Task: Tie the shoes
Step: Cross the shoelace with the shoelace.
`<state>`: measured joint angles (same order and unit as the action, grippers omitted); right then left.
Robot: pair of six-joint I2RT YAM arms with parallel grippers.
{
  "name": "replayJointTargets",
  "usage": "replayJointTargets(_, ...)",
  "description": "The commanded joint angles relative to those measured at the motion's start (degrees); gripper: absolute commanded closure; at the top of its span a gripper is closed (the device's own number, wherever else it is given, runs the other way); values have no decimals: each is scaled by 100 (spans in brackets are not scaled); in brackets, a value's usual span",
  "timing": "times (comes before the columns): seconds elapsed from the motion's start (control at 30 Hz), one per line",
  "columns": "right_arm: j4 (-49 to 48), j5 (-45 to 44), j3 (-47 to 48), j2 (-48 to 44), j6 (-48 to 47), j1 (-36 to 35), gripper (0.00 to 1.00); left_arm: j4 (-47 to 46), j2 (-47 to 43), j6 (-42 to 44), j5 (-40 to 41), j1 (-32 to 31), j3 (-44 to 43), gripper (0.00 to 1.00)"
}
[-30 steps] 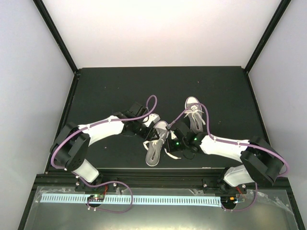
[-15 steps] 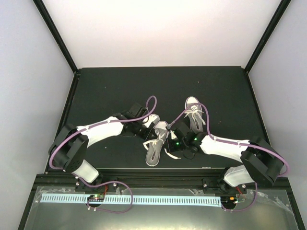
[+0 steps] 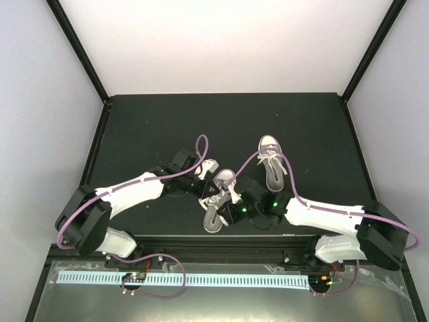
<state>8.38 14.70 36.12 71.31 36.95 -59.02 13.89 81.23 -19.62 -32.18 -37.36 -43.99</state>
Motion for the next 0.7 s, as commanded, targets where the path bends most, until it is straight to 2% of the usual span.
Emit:
replayJointTargets(0.0, -136, 27, 250, 347, -94, -153, 98, -121, -235, -40, -83, -39, 55, 97)
replayJointTargets(0.07, -139, -13, 288, 419, -62, -198, 98, 105, -392, 159, 153, -34, 80, 85)
replayJointTargets(0.27, -71, -15, 232, 488, -40, -210, 98, 628, -742, 473, 512, -65, 213, 66)
replayJointTargets(0.53, -88, 32, 144, 557, 18, -265, 98, 791, -936, 124, 507, -349, 545, 64)
replayJointTargets(0.67, -137, 50, 141, 624, 29, -306, 99, 705, -902, -49, 548, -438, 666, 56)
